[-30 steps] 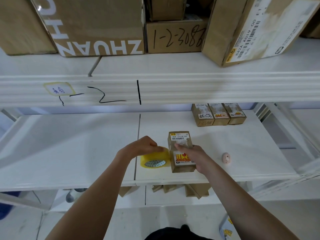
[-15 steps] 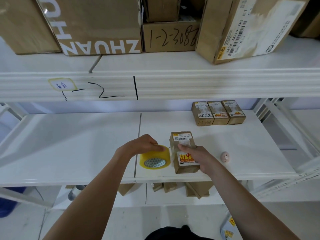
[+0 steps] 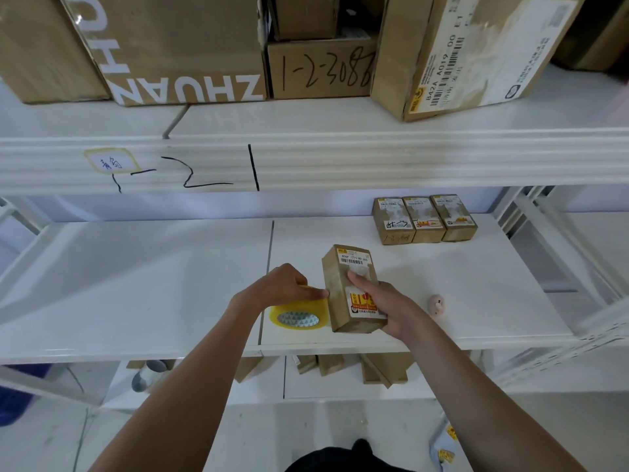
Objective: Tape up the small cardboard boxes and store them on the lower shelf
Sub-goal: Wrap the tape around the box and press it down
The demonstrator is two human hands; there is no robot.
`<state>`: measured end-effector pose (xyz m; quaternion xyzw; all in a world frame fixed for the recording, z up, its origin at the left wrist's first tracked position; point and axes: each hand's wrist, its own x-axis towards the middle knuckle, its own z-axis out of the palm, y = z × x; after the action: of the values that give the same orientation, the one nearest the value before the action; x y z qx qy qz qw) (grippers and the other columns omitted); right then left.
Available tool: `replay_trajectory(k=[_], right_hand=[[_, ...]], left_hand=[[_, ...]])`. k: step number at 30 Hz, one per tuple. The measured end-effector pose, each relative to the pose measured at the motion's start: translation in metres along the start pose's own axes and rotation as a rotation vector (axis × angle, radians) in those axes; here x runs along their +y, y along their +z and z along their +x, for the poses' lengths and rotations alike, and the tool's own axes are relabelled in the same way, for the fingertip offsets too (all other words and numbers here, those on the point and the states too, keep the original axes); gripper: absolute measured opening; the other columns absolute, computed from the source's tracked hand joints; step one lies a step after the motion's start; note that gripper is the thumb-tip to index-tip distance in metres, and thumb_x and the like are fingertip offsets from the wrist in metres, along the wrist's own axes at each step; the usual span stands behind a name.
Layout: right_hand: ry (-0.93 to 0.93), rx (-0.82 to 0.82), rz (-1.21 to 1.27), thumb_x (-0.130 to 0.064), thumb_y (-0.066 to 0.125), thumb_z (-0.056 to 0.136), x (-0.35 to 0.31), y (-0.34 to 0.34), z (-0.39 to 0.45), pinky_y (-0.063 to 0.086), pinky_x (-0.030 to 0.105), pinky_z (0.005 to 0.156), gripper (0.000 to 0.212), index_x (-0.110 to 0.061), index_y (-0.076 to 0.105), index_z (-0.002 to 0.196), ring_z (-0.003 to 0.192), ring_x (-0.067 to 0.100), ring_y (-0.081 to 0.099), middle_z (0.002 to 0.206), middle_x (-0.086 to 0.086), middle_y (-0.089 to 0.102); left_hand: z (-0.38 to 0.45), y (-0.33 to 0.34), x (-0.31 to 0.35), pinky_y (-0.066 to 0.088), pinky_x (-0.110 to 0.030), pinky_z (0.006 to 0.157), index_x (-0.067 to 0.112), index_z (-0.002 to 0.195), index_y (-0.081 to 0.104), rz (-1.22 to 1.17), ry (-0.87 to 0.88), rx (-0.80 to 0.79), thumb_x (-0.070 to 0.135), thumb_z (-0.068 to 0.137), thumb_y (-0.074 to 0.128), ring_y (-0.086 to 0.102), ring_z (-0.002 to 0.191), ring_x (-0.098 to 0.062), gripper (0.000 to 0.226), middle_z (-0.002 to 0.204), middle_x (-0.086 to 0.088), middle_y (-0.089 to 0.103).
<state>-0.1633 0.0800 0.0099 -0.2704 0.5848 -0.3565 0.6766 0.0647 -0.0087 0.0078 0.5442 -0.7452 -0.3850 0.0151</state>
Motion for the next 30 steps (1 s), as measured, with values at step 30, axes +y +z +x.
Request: replay_trajectory(k=[30], right_hand=[[-0.015, 0.12, -0.189, -0.037, 0.086, 0.074, 0.001, 0.008, 0.0, 0.063, 0.035, 0.076, 0.053, -0.009, 0.067, 0.115, 0.084, 0.022, 0.077, 0.092, 0.007, 0.079]], left_hand=[[-0.002, -0.002, 0.009, 0.041, -0.027, 0.062, 0.018, 0.059, 0.062, -0.089, 0.039, -0.009, 0.066, 0.081, 0.07, 0.054, 0.061, -0.014, 0.054, 0.062, 0.002, 0.055]])
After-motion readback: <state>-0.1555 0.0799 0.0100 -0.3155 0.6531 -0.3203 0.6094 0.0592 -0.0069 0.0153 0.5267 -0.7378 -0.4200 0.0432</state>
